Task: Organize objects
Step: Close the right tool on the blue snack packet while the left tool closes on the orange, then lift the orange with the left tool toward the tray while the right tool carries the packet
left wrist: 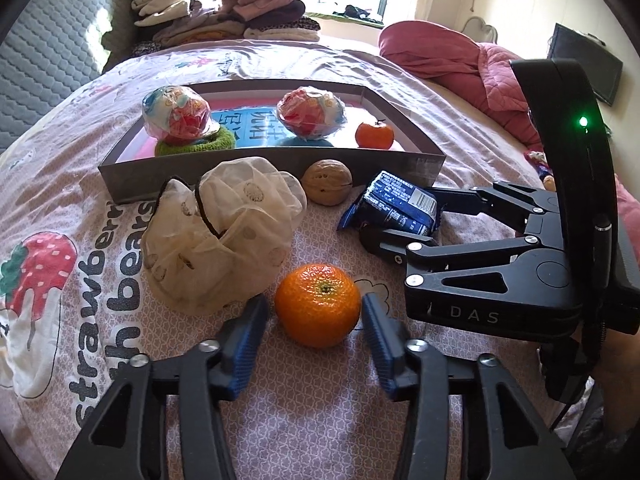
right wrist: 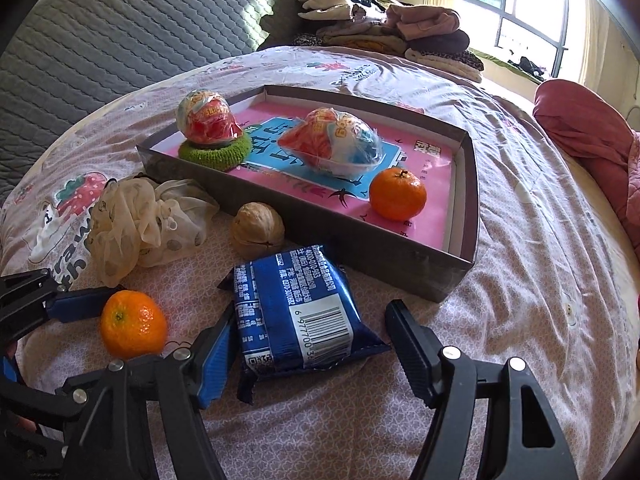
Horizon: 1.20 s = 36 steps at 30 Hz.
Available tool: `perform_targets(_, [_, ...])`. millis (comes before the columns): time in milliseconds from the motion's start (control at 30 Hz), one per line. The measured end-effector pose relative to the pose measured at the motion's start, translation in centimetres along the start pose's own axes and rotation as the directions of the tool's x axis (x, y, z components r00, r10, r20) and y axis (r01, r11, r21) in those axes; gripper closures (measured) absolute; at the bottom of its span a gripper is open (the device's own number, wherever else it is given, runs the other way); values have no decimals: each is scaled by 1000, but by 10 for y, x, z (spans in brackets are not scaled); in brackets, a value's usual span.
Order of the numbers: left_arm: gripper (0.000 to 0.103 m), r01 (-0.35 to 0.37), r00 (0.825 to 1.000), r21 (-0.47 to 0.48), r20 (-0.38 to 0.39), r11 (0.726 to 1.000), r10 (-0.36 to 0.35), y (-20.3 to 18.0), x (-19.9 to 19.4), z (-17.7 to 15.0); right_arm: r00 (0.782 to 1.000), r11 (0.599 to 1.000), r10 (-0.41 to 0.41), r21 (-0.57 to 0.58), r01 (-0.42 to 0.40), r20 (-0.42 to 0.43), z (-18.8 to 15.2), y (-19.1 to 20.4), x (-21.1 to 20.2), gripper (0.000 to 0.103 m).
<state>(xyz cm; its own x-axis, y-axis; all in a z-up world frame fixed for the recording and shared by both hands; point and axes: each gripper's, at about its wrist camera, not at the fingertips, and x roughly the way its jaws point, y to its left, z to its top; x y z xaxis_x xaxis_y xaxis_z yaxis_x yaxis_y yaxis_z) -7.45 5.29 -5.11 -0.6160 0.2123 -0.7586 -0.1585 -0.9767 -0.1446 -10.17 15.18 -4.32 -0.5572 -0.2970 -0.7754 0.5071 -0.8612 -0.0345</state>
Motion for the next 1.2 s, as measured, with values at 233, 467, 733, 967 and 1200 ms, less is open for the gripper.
perform_targets(233, [61, 7, 1000, 3, 1, 1000, -7, -1, -2, -3, 999, 998, -38, -54, 38, 15, -1, 13, -4, 42])
perform_targets(467, [61, 12, 1000, 7, -1, 1000, -12, 1, -8, -7, 999, 996, -36, -84, 37, 11, -4, 18, -9, 43])
perform_targets(733, [61, -7, 1000, 6, 8, 1000, 7, 5, -16, -7, 1000, 996, -23, -80, 25, 20, -10, 21, -18, 44])
perform_targets(967, [61, -25, 999, -4, 46, 1000, 25, 9, -33, -4, 998, 998, -3, -63, 7, 62, -8, 23, -31, 45])
perform_targets(1200, [61, -40, 996, 5, 75, 999, 39, 5, -44, 0, 991, 999, 32, -17, -30, 133, -5, 19, -50, 45])
